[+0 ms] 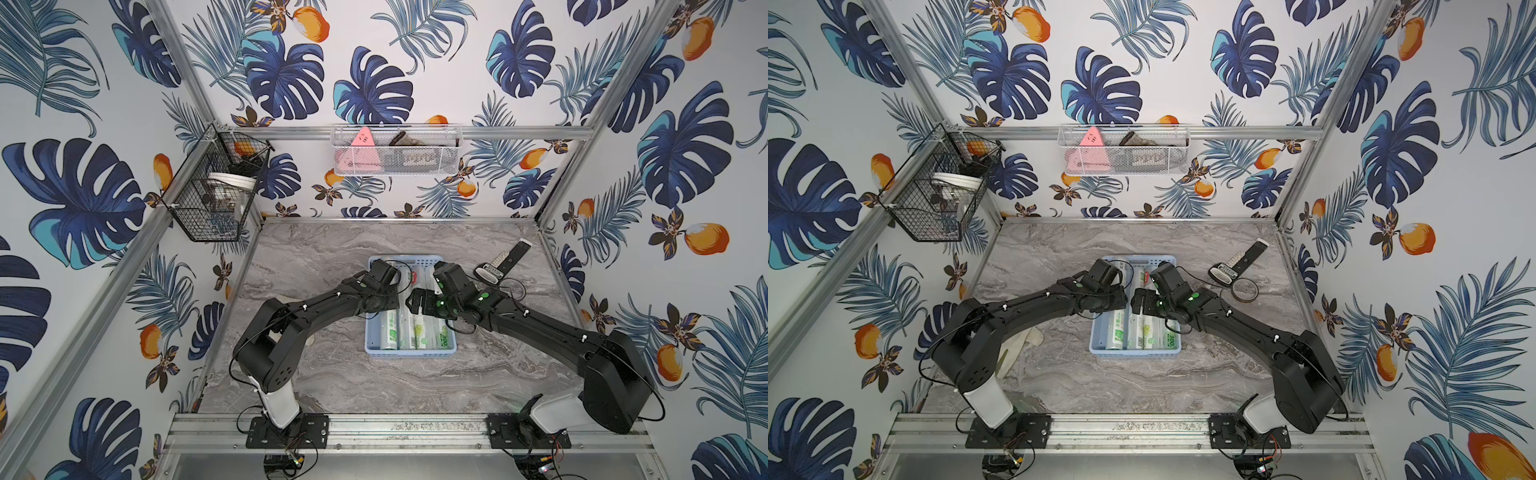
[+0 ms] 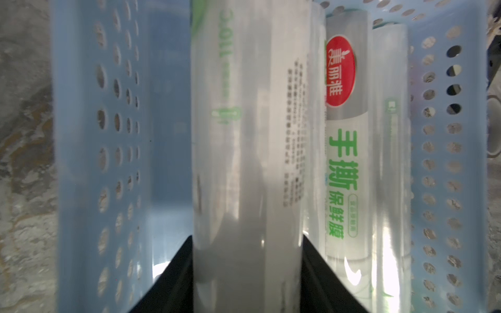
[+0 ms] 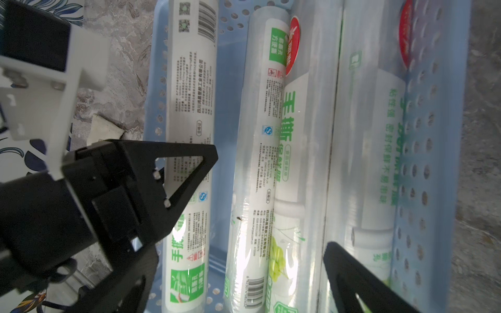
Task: Put the plastic wrap into the basket
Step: Place the plastic wrap in the basket.
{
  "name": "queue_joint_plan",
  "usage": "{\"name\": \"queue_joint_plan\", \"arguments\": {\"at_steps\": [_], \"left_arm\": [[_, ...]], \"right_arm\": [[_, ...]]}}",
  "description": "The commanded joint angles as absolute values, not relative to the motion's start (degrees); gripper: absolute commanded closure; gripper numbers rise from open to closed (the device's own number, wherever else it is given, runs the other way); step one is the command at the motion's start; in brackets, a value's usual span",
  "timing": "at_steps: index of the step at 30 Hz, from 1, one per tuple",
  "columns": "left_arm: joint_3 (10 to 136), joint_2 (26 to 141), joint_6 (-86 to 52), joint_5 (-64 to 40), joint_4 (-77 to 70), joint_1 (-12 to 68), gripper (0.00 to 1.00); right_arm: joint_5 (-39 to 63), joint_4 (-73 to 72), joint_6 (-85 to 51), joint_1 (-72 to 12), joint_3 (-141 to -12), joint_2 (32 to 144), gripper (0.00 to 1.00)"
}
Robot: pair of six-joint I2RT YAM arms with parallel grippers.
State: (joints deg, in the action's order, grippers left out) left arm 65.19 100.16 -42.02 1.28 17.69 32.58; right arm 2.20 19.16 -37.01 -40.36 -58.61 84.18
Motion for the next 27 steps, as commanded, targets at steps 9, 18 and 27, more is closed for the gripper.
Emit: {"name": "queue_joint_plan", "arguments": {"at_steps": [9, 18, 27], "left_arm": [[67.3, 102.5, -41.1, -1.1, 16.6, 32.5, 0.67], [70.6, 104.7, -36.1, 1.8, 21.0, 32.5, 0.65], [70.0, 106.0, -38.1, 1.2, 20.3, 32.5, 0.61]], "right_arm": [[2.9, 17.6, -37.7, -40.3, -59.2, 86.5, 0.01], [1.8, 17.5, -37.8, -40.3, -58.4, 85.7, 0.01], [1.7, 17.8, -37.5, -40.4, -58.7, 86.0, 0.00]]}}
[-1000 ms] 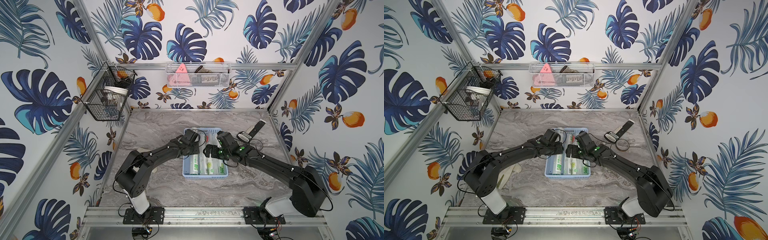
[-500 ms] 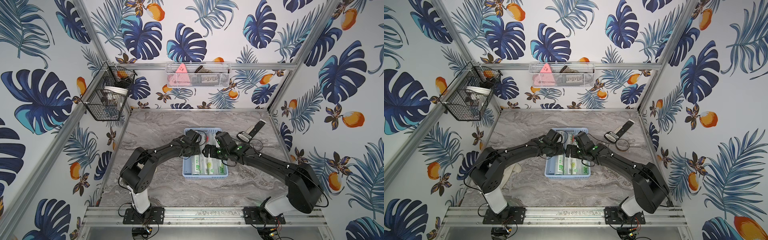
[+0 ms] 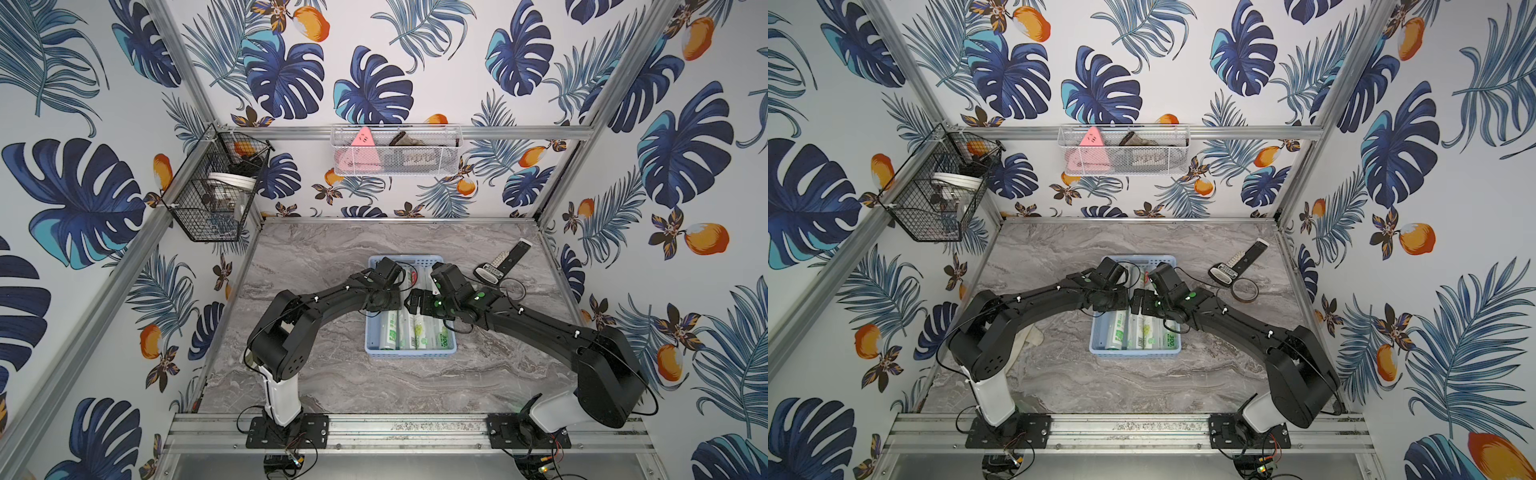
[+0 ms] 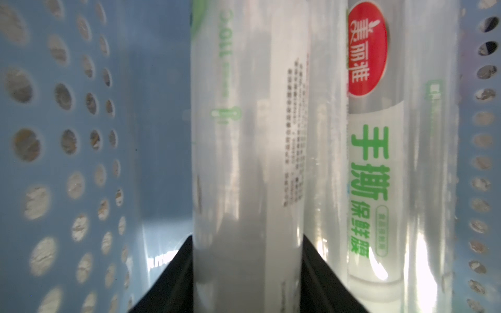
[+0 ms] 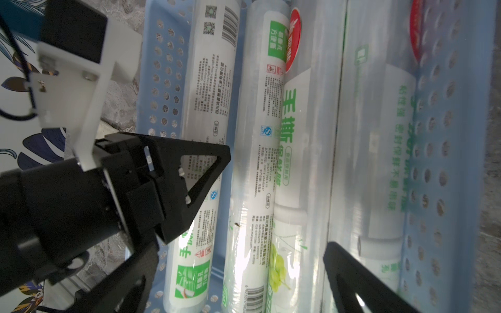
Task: Put the plastic wrap into the basket
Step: Place the plastic wrap in the basket.
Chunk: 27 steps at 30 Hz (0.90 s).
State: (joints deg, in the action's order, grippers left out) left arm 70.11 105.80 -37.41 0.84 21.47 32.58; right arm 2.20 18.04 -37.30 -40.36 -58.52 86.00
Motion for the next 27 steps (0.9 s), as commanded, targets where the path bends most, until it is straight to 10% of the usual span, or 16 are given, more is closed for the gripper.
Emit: {"name": "queue_joint_plan", "arguments": {"at_steps": [1, 27], "left_arm": [[69.7, 106.0, -38.5, 0.8, 19.9, 32.5, 0.60], [68.7, 104.3, -40.4, 1.6, 19.7, 32.5, 0.34]], "right_arm": [[1.5, 17.8, -37.5, -40.3, -58.6, 85.9, 0.00], [0.0, 19.3, -36.9, -40.3, -58.2, 82.6, 0.00]]}}
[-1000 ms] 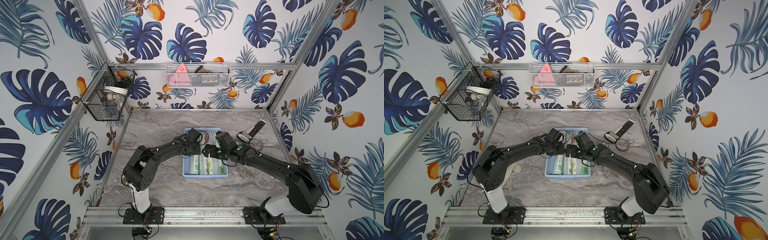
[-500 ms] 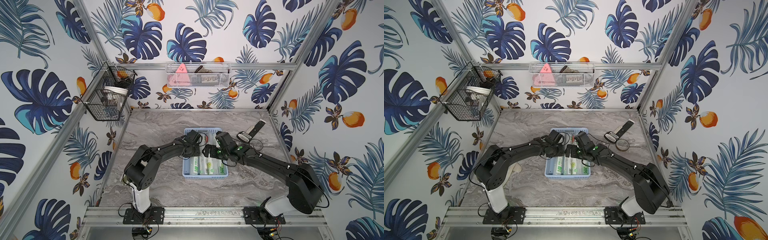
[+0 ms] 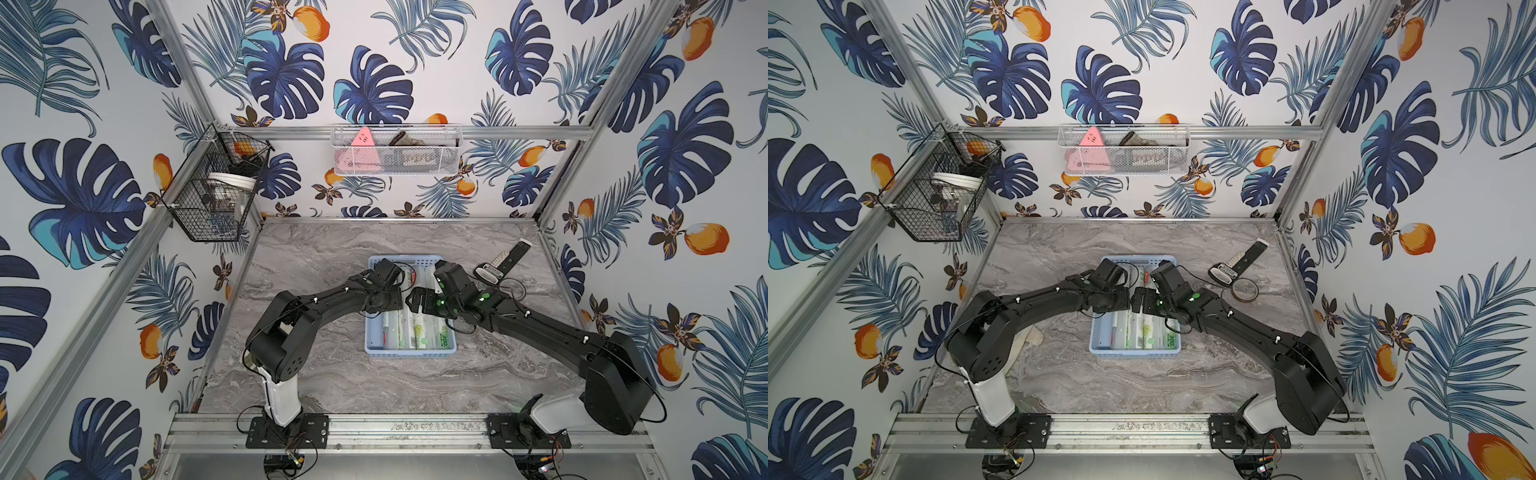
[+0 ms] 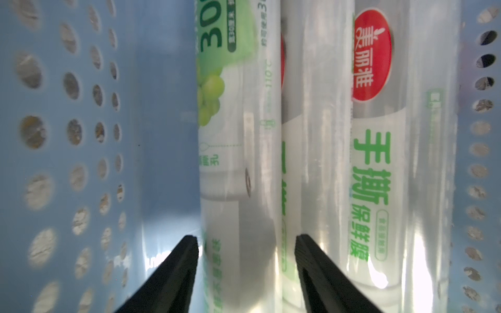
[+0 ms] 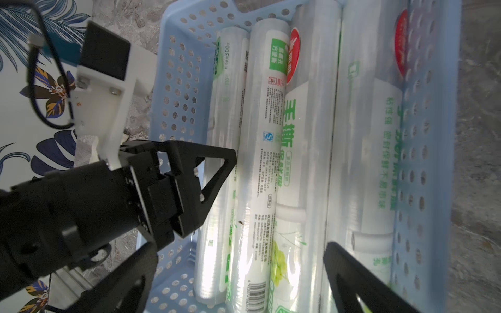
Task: Put the plastic wrap into the basket
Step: Place the plastic wrap in the basket.
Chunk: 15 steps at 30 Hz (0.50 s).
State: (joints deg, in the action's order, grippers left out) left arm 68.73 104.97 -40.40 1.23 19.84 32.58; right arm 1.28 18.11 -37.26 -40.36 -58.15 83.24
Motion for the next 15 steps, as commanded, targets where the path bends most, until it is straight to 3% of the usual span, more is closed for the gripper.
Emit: {"name": "queue_joint_plan", "arguments": {"at_steps": [1, 8, 12, 15], "left_arm": [[68.6, 104.0, -40.7, 1.6, 19.7, 32.5, 0.34], [66.6, 96.0, -37.8, 4.3, 19.5, 33.4, 0.30], [61.1, 87.5, -34.8, 13.4, 16.0, 33.8, 0.29], [56.9, 81.7, -32.0, 23.6, 13.2, 33.8, 0.22]], "right_arm": [[-0.5, 19.8, -36.8, -40.4, -58.3, 82.2, 0.00], [-16.1, 22.6, -32.3, -39.8, -56.6, 73.3, 0.00], [-28.8, 20.1, -25.5, -36.5, -52.7, 66.6, 0.00], [-37.2, 13.3, -18.0, -33.0, -48.4, 63.7, 0.00]]}}
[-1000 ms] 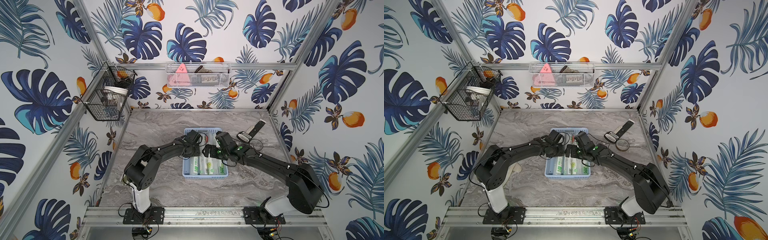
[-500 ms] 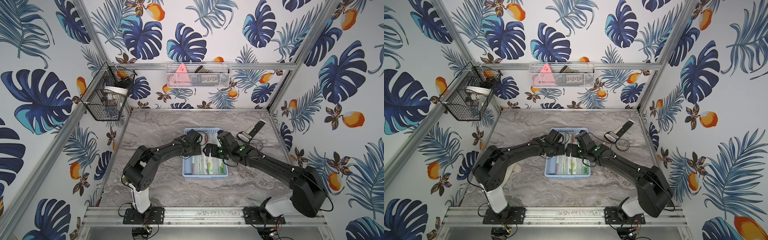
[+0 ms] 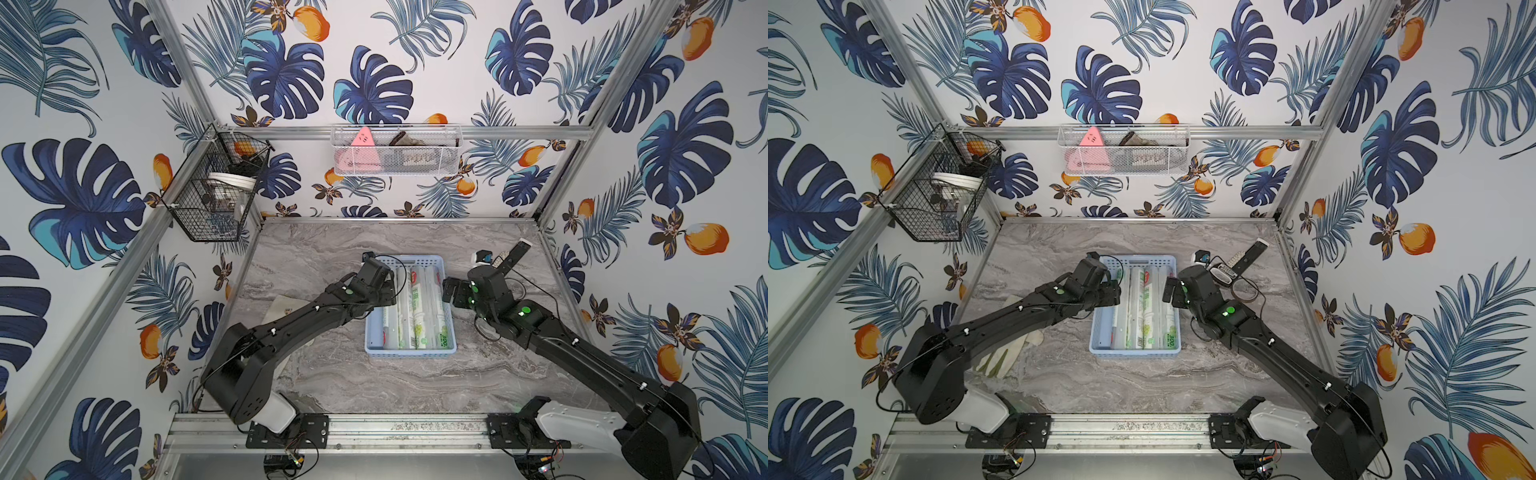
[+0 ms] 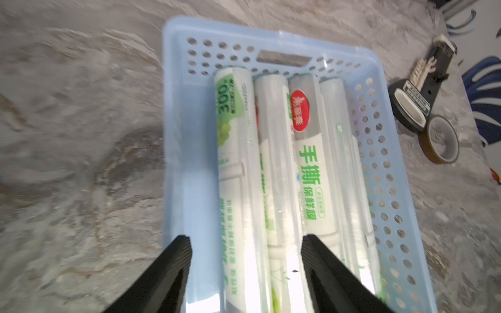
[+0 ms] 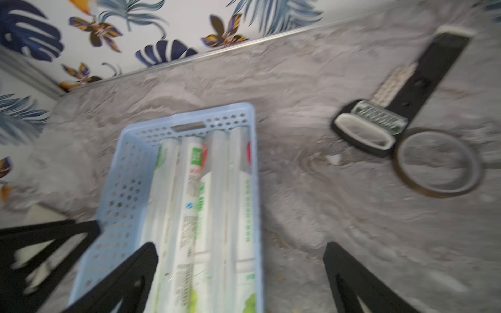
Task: Put the plastic wrap into the basket
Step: Place the plastic wrap in the basket, then reset both arms
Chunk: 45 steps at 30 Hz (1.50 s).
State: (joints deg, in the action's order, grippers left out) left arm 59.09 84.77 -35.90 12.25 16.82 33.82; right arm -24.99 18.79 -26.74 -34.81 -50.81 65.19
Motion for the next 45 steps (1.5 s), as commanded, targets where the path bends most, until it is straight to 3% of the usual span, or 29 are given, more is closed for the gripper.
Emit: {"name": "queue_joint_plan", "arguments": {"at_steps": [1, 5, 9, 15, 19, 23, 25, 29, 30, 32, 34, 38, 45], "left_arm": [[55.4, 79.9, -30.8, 27.7, 12.1, 33.8, 0.18], [50.4, 75.0, -26.7, 44.3, 9.0, 33.3, 0.01], [44.8, 73.0, -21.7, 55.1, 2.7, 29.3, 0.01], [24.2, 71.2, -0.5, 52.8, -37.8, 21.9, 0.01], [20.8, 76.1, -0.1, 43.6, -43.8, 17.8, 0.01], [14.0, 87.3, 3.4, 35.2, -68.4, 15.7, 0.01], [13.3, 91.8, 2.9, 29.7, -73.4, 13.4, 0.01], [13.5, 94.5, 0.1, 22.9, -72.8, 9.4, 0.01], [14.0, 96.7, 1.3, 23.0, -76.2, 9.2, 0.01], [17.5, 93.3, -1.2, 22.7, -62.7, 8.5, 0.01], [21.1, 94.7, -2.9, 21.1, -58.7, 6.1, 0.01], [20.3, 93.9, -3.6, 20.0, -58.9, 5.1, 0.01], [20.2, 94.3, -1.9, 22.6, -60.0, 7.3, 0.01]], "right_arm": [[-39.8, 9.6, -15.0, -31.7, -46.5, 63.2, 0.00], [-40.0, -6.9, -3.4, -24.0, -37.4, 64.5, 0.00], [-33.0, -13.4, -1.9, -15.5, -32.9, 70.2, 0.00], [-21.7, -29.6, -0.1, -9.7, -25.8, 76.8, 0.00], [-16.7, -41.4, 0.1, -8.2, -23.0, 82.7, 0.00], [-12.2, -51.7, 1.8, -7.6, -20.4, 86.6, 0.00], [-10.5, -57.3, 1.9, -6.7, -19.2, 89.7, 0.00], [-7.5, -71.3, 4.1, -6.2, -15.8, 96.8, 0.00], [-7.2, -70.8, 4.1, -6.2, -15.7, 96.4, 0.00], [-5.8, -62.6, 3.0, -6.0, -18.0, 94.3, 0.00], [-6.6, -60.7, 1.9, -5.2, -19.9, 95.3, 0.00], [-11.8, -53.1, -2.2, -3.9, -23.8, 95.5, 0.00], [-11.5, -54.4, -1.9, -3.5, -23.6, 95.8, 0.00]]}}
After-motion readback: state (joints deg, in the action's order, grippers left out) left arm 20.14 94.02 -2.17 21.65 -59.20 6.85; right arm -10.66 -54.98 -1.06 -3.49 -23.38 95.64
